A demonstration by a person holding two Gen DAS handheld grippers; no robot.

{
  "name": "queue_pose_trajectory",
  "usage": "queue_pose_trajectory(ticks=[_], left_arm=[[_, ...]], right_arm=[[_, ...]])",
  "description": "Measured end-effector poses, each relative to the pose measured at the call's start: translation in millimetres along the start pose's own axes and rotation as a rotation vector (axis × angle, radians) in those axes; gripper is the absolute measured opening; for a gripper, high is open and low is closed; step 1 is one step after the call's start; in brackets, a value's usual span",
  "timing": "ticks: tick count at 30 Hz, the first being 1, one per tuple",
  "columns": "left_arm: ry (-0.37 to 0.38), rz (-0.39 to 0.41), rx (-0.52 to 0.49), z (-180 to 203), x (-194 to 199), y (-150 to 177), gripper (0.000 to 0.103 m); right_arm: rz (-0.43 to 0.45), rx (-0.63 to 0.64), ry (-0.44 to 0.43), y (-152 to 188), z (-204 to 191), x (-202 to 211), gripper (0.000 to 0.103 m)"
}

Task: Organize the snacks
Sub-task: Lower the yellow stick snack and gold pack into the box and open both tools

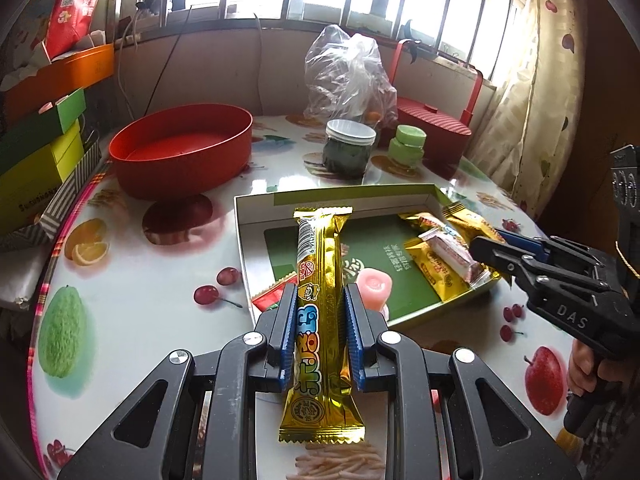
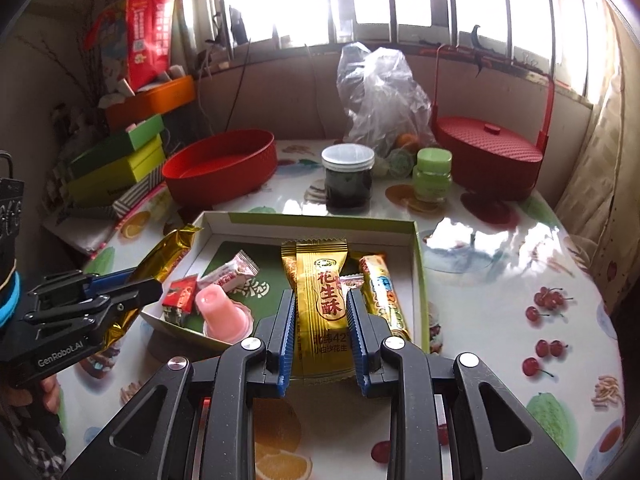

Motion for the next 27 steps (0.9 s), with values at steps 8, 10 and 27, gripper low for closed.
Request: queue_pose_trajectory(ticks=[8,10,27], left_arm=[[-0.021,-0.011,-0.012,-2.4,-9.4,-0.7,0.024],[-0.027,-0.019,-0.012,-3.9,-12.7,0.3,0.024],[-0.041,-0.045,-0.019,-5.2,-30.3,2.9,0.024]], right_arm=[[-0.037,0.008,0.004,3.7,-1.4,-20.7,0.024],[-0.043,0.012,0.005,4.4,-1.7,-23.9,0.024],[-0.029,0.071,0.05,-1.4,-6.2,-35.9,0.024]])
Point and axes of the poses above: each gripper's, at about its wrist camera, not at the fingertips, and x roughly against the way its jaws point, z to its right, y to its underside, the point moved 9 cm from there along -x, roughly the way its jaws point, and after that the axes turned 4 degrees about y, right-handed, at the moved point
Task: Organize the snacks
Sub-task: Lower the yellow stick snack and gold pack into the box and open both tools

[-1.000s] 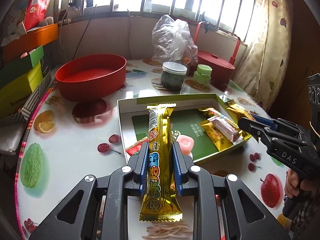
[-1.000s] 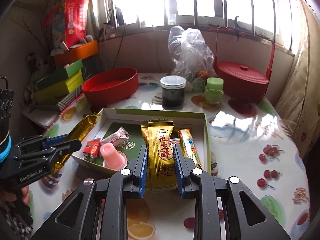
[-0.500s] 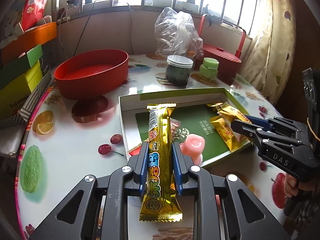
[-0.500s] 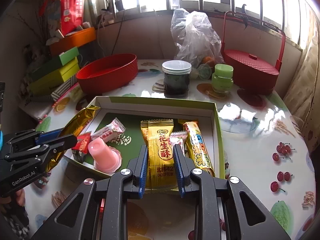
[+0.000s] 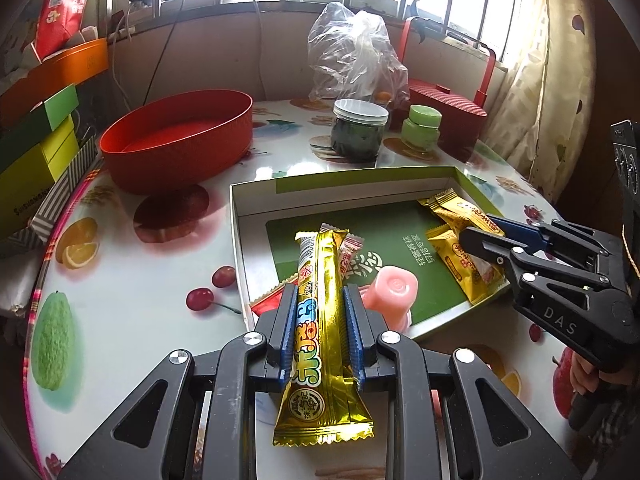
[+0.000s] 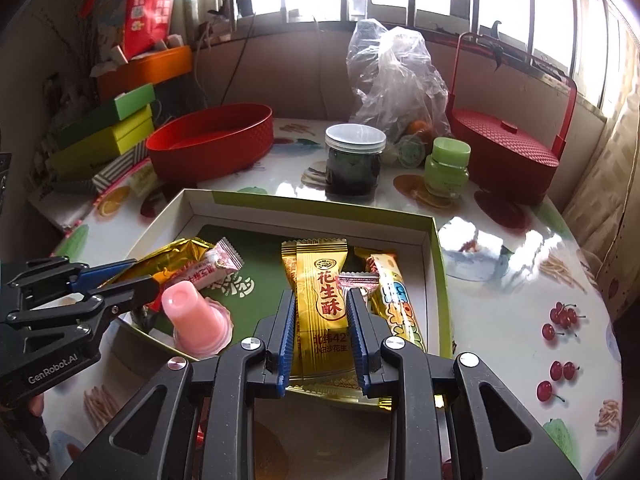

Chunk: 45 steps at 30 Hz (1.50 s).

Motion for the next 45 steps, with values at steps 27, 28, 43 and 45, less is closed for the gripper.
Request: queue_pose_trajectory(ticks=[27,28,43,45], left_arm=[[-0.009,0.001,0.0,1.4,1.1,-0.2,0.025],[-0.009,0.002,0.001,1.2,1.3,0.1,0.025],[-0.011,-0.001,0.008,-0.6,0.6,1.5,0.026],[-0.01,0.0,0.007,-0.5,0.7,1.6,0.027]], right_arm=[[0.02,0.023,-0.025,-5.2,-12.0,-5.8,0.026],[0.02,0.023,-0.025,-5.3,-12.0,-5.9,0.027],[0.017,0.02,-0.026,-3.7,-14.7,-4.6,0.033],[0.016,0.02,-0.028,-3.7,-15.0,-4.7,0.033]])
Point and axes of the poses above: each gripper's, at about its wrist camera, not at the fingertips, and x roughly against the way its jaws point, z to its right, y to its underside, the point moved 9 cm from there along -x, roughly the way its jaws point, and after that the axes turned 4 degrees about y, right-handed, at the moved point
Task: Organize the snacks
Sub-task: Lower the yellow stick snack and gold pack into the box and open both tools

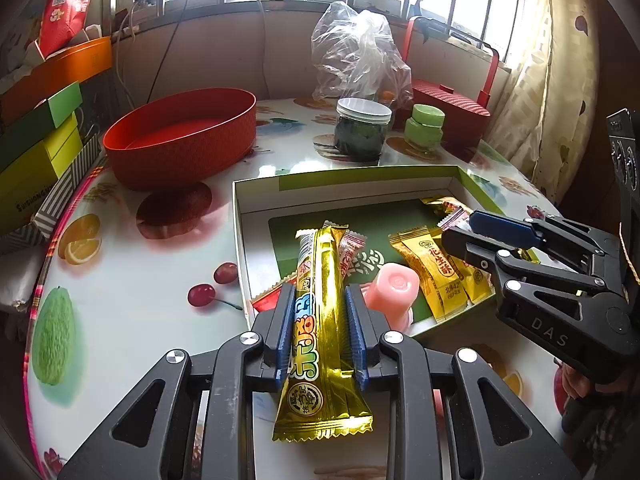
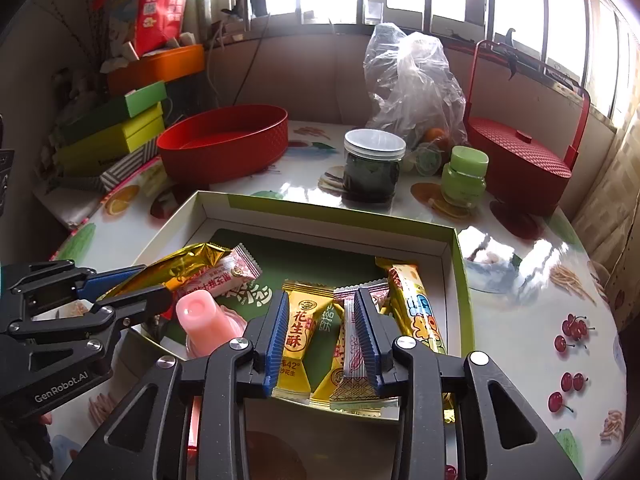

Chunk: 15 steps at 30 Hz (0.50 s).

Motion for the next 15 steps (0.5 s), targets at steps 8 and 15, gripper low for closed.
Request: queue_pose_trajectory(ticks=[8,15], left_arm=[[0.006,0.009,0.007,0.7,3.4,0.2,0.05],[0.016,0.023,0.001,6.2,12.2,1.0,0.05]], right_arm=[[0.0,-0.013,-0.015,1.9,-0.3,3.2,0.037],[0.008,-0.024,-0.027,1.3,-1.9,11.8,0.038]])
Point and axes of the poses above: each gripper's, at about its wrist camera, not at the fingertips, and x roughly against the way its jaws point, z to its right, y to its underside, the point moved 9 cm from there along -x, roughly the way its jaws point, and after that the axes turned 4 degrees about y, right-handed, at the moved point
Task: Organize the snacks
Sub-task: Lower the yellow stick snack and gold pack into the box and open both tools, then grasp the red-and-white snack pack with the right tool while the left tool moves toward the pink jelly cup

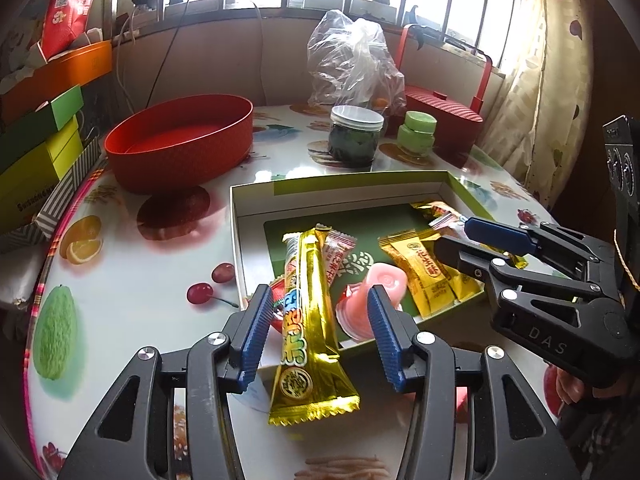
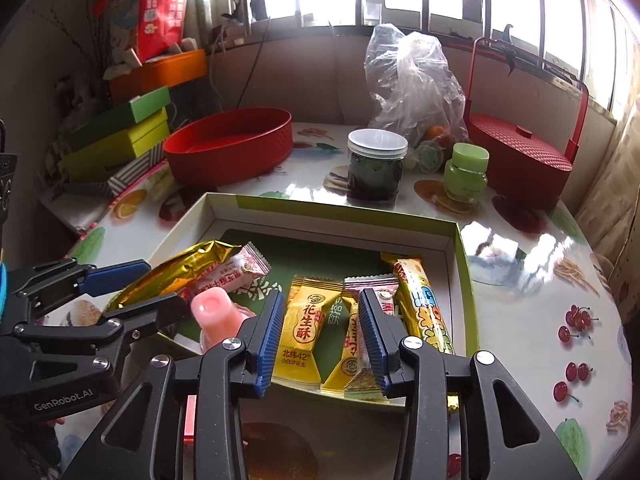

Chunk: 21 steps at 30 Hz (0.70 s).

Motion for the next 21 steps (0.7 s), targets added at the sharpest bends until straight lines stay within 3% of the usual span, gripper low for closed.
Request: queue_pose_trajectory(ticks=[21], left_arm=[[0.036,0.054,-0.013,16.8,48.3,18.2,0.05]], right_arm=[[0.022,0.031,-0.044,26.7,-12.9,50.9,0.041]])
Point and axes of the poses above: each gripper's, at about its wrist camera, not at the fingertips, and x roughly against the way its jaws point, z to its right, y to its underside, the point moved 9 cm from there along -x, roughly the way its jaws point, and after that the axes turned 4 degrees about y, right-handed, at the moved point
